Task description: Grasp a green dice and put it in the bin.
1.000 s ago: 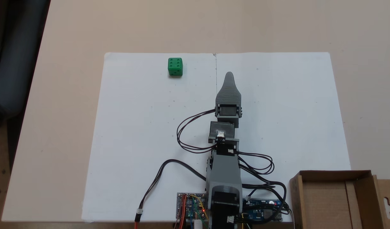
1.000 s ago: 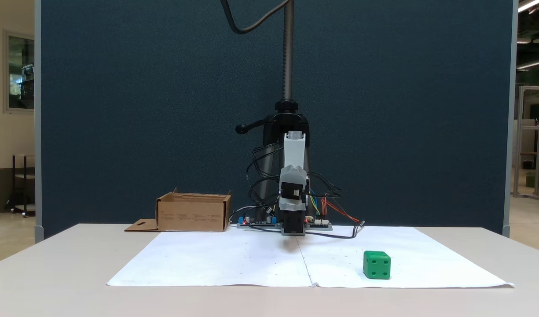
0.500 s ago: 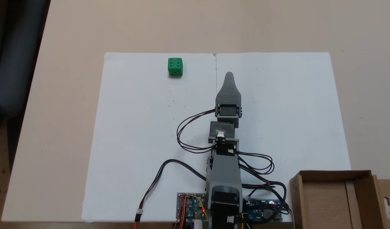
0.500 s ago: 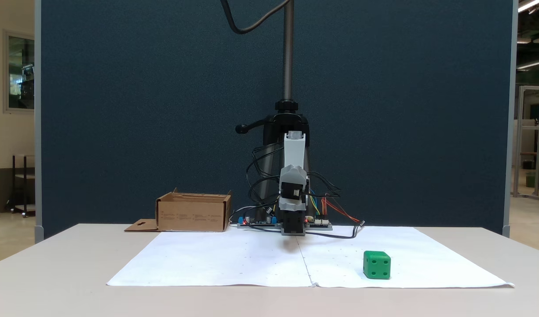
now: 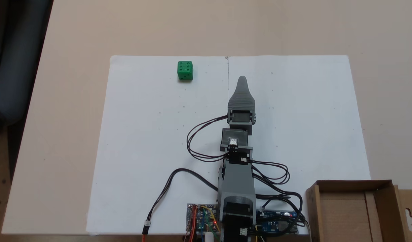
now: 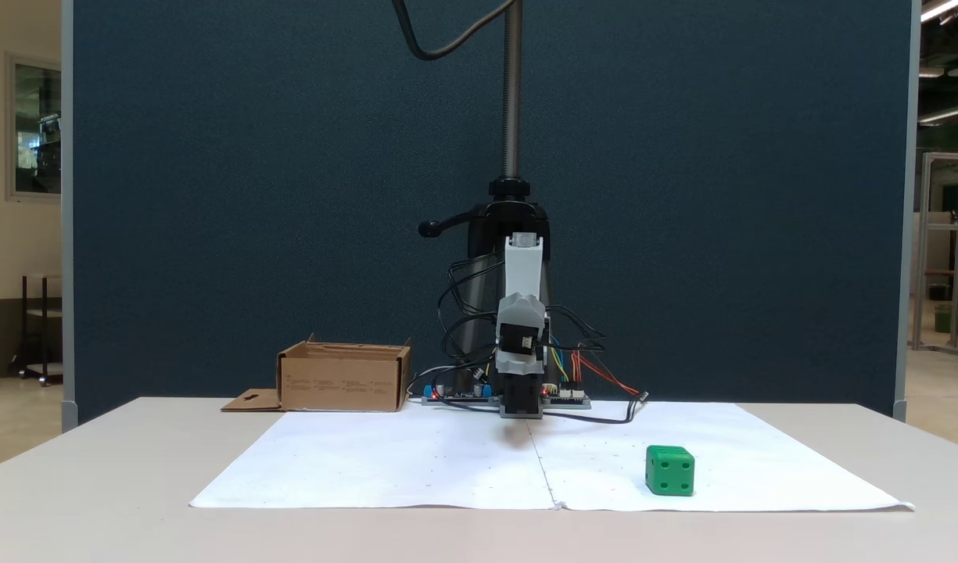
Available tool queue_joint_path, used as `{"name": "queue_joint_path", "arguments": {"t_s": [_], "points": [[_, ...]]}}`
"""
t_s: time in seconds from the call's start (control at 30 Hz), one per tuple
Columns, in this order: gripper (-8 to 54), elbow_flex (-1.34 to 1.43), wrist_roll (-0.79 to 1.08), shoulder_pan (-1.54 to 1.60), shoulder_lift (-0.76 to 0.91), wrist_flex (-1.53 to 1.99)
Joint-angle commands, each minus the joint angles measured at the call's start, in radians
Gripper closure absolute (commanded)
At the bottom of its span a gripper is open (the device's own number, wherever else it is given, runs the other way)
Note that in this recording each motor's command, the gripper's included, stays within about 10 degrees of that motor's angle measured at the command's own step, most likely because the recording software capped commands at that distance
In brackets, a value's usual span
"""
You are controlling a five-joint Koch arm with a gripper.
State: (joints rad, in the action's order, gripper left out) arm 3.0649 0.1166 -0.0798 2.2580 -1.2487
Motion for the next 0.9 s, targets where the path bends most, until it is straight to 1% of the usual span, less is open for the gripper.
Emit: {"name": "queue_joint_path", "arguments": {"t_s": [0.0,0.07,0.17,0.63,0.73,0.87], "points": [[2.5,0.069,-0.031,-0.006,0.106,-0.009],[3.3,0.048,-0.026,-0.006,0.106,0.035],[3.4,-0.058,-0.026,-0.009,0.107,0.259],[3.3,-0.808,-0.029,-0.034,0.083,1.192],[3.3,-0.950,-0.034,-0.035,0.000,1.377],[3.0,-1.218,-0.048,-0.038,-0.210,1.612]]}}
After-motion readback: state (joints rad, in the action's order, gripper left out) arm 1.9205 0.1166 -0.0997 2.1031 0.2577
